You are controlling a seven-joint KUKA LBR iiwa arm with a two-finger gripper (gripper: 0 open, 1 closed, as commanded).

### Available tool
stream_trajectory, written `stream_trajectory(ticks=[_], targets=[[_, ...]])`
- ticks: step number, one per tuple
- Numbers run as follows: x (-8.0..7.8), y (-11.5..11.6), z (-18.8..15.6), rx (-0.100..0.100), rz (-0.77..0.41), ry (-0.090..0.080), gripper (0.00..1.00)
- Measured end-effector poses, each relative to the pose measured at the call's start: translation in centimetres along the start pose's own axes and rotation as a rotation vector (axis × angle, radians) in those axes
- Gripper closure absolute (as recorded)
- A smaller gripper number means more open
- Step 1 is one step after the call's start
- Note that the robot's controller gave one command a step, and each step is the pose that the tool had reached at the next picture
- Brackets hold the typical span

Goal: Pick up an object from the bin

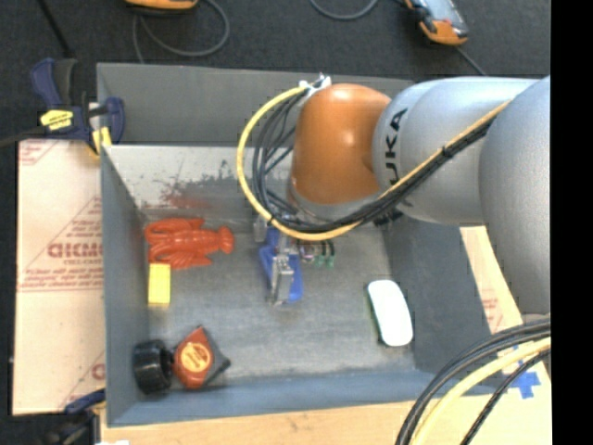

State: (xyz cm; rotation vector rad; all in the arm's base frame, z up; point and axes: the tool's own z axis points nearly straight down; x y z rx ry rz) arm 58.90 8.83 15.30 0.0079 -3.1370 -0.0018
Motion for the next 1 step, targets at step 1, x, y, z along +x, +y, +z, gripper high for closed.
stream_trajectory(ticks=[1], targets=[[-0.16, -0.04, -0.47, -0.001, 0.002, -0.008, 0.00]])
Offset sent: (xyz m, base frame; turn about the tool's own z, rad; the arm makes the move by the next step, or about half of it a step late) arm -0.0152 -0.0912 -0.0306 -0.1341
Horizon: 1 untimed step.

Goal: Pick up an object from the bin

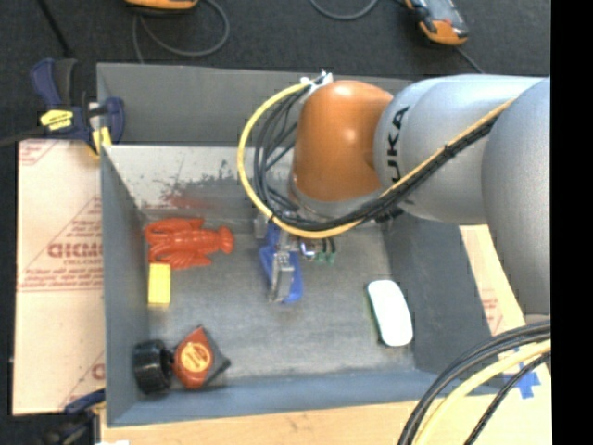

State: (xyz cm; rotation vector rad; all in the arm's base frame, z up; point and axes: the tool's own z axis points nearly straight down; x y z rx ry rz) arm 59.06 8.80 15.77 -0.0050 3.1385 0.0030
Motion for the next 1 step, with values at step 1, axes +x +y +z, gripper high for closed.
stream_trajectory(ticks=[1], targets=[[0.89, -4.84, 1.85, 0.002, -0.078, -0.001, 0.00]])
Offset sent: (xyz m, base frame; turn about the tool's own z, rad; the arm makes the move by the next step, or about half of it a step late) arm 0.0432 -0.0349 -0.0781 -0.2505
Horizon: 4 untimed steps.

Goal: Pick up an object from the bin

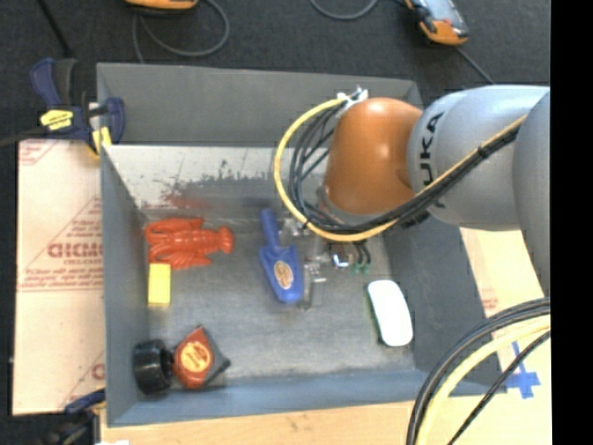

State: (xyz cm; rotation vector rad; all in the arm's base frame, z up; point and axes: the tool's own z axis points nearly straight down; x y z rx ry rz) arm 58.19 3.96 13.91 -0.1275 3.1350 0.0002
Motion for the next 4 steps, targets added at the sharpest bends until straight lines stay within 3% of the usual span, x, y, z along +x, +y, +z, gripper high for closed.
stream_trajectory(ticks=[1, 2, 3, 4], targets=[[-3.7, -1.2, 3.8, 0.007, -0.133, -0.005, 0.00], [-4.8, -0.1, 4.9, 0.004, -0.166, -0.007, 0.00], [-2.1, -1.4, 6.8, -0.002, -0.230, 0.000, 1.00], [-2.1, -1.4, 6.8, -0.002, -0.229, 0.000, 1.00]])
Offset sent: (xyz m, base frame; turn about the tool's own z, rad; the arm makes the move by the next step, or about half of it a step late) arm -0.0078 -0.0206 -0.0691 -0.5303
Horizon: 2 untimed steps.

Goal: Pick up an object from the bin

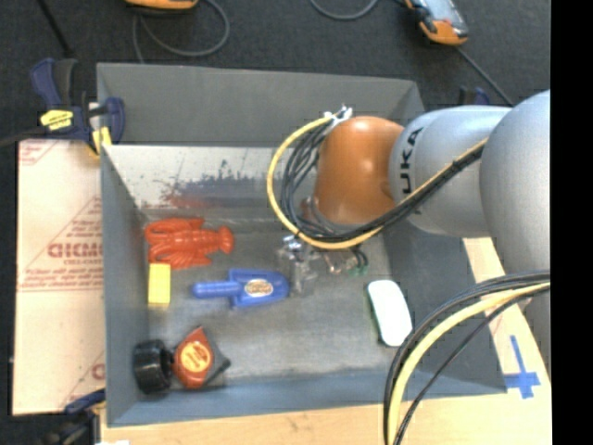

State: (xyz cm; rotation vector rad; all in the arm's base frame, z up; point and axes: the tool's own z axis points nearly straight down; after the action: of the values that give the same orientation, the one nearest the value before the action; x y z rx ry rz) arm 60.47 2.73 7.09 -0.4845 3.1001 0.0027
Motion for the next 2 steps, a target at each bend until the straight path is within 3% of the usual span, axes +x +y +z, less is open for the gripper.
stream_trajectory(ticks=[1, 2], targets=[[-0.9, 2.9, -0.5, 0.001, -0.006, -0.001, 1.00], [-3.0, 2.7, -0.2, 0.001, -0.038, -0.001, 1.00]])
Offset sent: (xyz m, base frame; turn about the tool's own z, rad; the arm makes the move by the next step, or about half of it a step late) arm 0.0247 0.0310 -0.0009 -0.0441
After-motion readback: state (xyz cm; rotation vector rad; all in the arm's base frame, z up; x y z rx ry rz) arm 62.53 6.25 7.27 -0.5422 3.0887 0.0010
